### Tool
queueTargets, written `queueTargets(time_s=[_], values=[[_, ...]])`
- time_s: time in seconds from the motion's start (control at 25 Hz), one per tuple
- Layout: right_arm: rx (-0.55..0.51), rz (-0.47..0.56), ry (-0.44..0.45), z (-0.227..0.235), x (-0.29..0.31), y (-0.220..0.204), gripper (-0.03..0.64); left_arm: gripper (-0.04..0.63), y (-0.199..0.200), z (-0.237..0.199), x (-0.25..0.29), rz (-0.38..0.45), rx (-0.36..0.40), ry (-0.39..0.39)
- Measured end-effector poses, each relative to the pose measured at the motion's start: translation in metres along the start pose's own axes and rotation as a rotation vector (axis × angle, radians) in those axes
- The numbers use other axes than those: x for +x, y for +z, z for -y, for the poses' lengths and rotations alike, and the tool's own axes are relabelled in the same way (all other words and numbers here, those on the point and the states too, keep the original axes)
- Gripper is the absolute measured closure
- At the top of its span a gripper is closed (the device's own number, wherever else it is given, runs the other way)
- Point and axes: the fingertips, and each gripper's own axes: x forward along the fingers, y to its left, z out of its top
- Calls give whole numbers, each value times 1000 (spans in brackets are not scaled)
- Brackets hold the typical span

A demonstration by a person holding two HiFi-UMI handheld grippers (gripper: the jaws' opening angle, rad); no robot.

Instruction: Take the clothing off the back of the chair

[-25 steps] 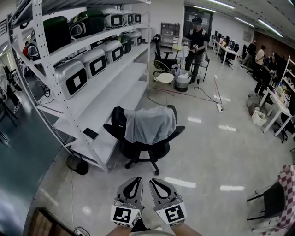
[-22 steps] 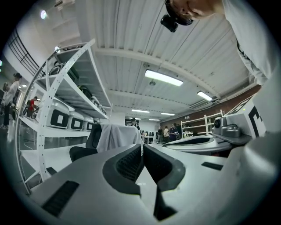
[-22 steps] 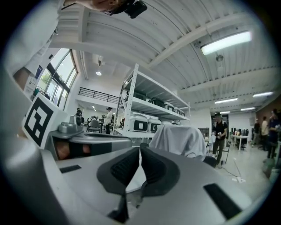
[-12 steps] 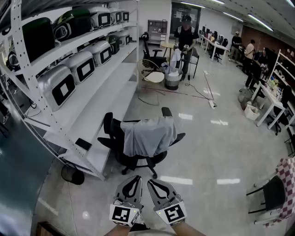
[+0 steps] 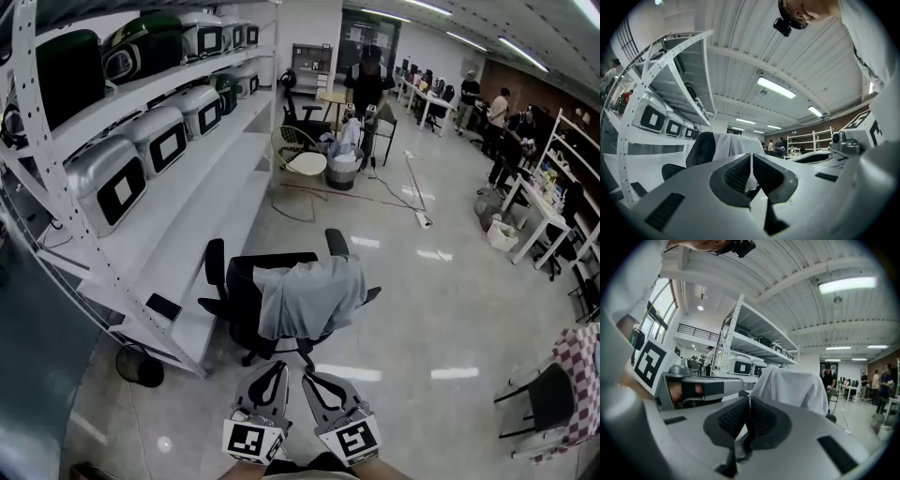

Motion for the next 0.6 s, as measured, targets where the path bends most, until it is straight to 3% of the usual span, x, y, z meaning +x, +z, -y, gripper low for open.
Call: queueTargets(time_s=[0.24, 0.6], values=[[19, 33, -12, 30, 9, 6, 597, 575, 7, -7, 22, 21, 15, 28], [29, 84, 20, 99, 29, 9, 597, 575, 13, -18, 60, 16, 75, 159]])
